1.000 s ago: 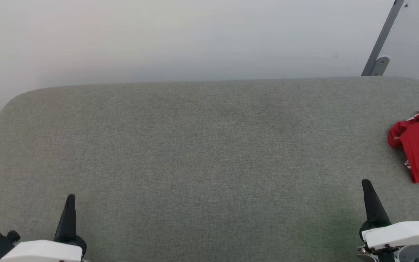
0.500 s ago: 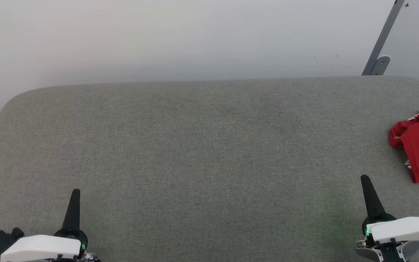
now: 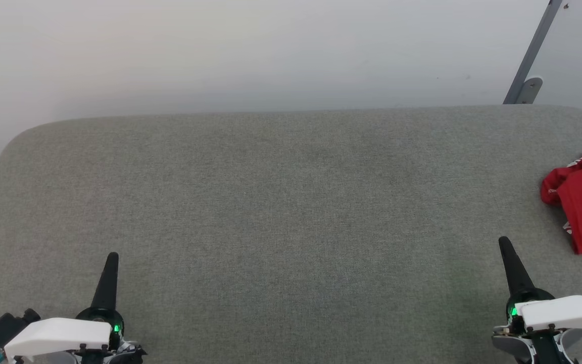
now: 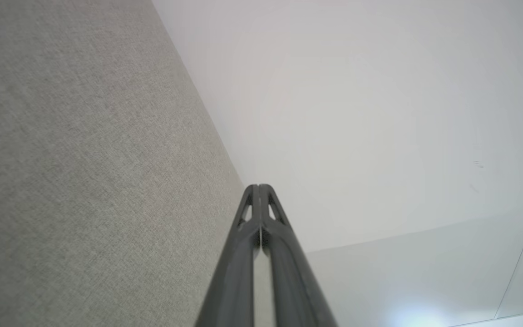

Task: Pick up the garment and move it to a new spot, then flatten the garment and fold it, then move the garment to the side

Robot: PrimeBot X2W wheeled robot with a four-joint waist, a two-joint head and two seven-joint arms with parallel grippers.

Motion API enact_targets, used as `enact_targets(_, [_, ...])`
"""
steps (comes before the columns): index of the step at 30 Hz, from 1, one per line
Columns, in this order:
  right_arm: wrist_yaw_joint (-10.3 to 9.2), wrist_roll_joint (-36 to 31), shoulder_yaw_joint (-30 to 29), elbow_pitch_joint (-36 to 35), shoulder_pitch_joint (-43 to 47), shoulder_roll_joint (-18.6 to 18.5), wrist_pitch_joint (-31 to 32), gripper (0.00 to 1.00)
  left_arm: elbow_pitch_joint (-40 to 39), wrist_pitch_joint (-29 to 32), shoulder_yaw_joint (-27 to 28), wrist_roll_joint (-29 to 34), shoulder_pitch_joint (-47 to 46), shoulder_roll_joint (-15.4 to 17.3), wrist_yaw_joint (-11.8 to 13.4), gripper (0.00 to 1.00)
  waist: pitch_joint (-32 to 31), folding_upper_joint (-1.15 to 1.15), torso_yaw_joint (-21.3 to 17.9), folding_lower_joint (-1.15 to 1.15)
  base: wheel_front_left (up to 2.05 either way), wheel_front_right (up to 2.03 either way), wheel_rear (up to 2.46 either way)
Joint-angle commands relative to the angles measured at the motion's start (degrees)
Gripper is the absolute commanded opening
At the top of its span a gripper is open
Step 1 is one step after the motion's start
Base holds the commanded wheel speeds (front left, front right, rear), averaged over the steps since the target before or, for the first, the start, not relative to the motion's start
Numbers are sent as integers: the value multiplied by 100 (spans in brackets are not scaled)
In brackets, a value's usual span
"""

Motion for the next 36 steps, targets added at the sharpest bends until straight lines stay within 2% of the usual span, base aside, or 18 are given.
enact_targets(1, [1,121,-7,-10,-126,3,38,0,-17,32,32,-145,-107,10,-11,0,1,0,1,0,0,0,0])
enact_targets(36, [0,1573,-103,46,-322,124,445,0,68,446,89,-1377,-394,-253,-15,0,30,0,14,0,0,0,0])
